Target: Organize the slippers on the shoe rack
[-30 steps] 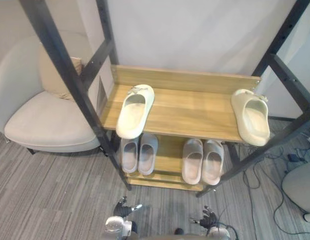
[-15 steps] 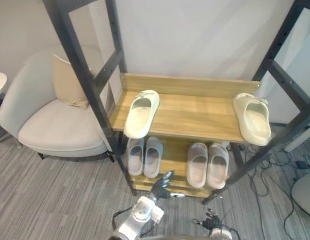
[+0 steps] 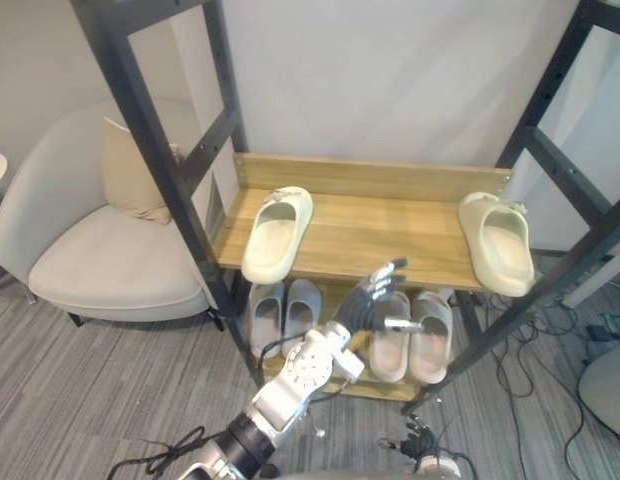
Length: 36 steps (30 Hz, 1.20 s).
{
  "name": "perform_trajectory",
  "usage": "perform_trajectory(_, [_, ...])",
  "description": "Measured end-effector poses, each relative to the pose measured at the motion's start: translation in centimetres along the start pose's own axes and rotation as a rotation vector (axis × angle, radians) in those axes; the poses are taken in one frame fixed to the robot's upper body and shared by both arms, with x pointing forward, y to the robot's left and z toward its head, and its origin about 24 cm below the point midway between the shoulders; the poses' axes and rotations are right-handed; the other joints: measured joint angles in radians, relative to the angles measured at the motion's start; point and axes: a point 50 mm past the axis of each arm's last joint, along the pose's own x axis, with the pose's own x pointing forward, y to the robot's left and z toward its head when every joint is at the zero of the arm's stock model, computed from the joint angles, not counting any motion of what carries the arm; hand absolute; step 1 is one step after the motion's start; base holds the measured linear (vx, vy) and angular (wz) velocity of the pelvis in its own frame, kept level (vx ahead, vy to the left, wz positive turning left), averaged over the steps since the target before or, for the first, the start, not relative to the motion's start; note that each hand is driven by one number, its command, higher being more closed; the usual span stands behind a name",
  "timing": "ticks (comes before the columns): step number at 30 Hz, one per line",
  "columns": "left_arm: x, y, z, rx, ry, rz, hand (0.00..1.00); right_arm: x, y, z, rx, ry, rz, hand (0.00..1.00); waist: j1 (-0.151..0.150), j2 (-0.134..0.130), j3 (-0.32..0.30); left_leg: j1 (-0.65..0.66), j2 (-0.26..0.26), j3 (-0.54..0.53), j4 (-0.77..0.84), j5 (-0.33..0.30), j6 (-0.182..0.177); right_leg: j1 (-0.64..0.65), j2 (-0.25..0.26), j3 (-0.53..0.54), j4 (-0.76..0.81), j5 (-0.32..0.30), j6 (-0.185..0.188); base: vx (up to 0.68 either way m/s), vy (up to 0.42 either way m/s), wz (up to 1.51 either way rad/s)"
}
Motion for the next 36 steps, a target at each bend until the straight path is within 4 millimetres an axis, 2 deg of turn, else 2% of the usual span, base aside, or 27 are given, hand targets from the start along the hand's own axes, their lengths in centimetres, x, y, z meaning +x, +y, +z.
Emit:
perform_trajectory(9, [1.9,4.9,3.5,0.071,-0.142,0.197,0.00,0.0,0.0,0.0,-0.023,-0.006,0.034,0.00,-0.005,-0.005,-0.015,0.002,0.000,0.018,0.005,-0.004,0.001,-0.017,-0.001,0.020,0.028,-0.007,-0.001,0.01,0.000,-0.05])
perform_trajectory(14, [1.8,7.3,4.4,0.122,-0.166,0.268,0.00,0.0,-0.1,0.0,-0.025,-0.006,0.040,0.00,-0.008,0.000,-0.028,0.002,0.000,0.019,0.005,-0.004,0.001,-0.021,0.000,0.026,0.030,-0.008,-0.001,-0.01,0.002,-0.02])
perform_trajectory(20, [1.2,11.8,6.0,0.226,-0.191,0.391,0.00,0.0,-0.2,0.0,-0.028,-0.001,0.056,0.00,-0.009,-0.001,-0.032,0.002,0.000,0.018,0.005,-0.004,0.001,-0.022,0.000,0.026,0.031,-0.008,-0.001,0.00,0.000,0.00])
perform_trajectory(23, [0.6,13.3,6.1,0.266,-0.171,0.431,0.00,0.0,-0.1,-0.1,-0.027,0.003,0.062,0.00,-0.008,-0.002,-0.032,0.002,-0.001,0.017,0.005,-0.004,0.001,-0.022,0.000,0.025,0.031,-0.008,-0.002,0.00,0.001,0.01])
perform_trajectory(27, [-0.3,16.0,4.5,0.366,-0.049,0.480,0.00,0.0,-0.2,-0.1,-0.021,0.005,0.067,0.00,-0.010,-0.002,-0.032,0.009,-0.002,0.007,0.005,-0.004,0.001,-0.014,0.000,0.013,0.029,-0.015,-0.015,0.00,-0.001,0.07])
perform_trajectory(36, [-1.6,18.6,3.8,0.554,0.073,0.527,0.00,-0.1,-0.4,-0.1,0.001,0.000,0.063,0.00,-0.011,-0.002,-0.032,0.009,-0.003,0.002,0.005,-0.004,0.001,-0.001,0.000,0.000,0.011,-0.011,-0.015,0.00,-0.001,0.03])
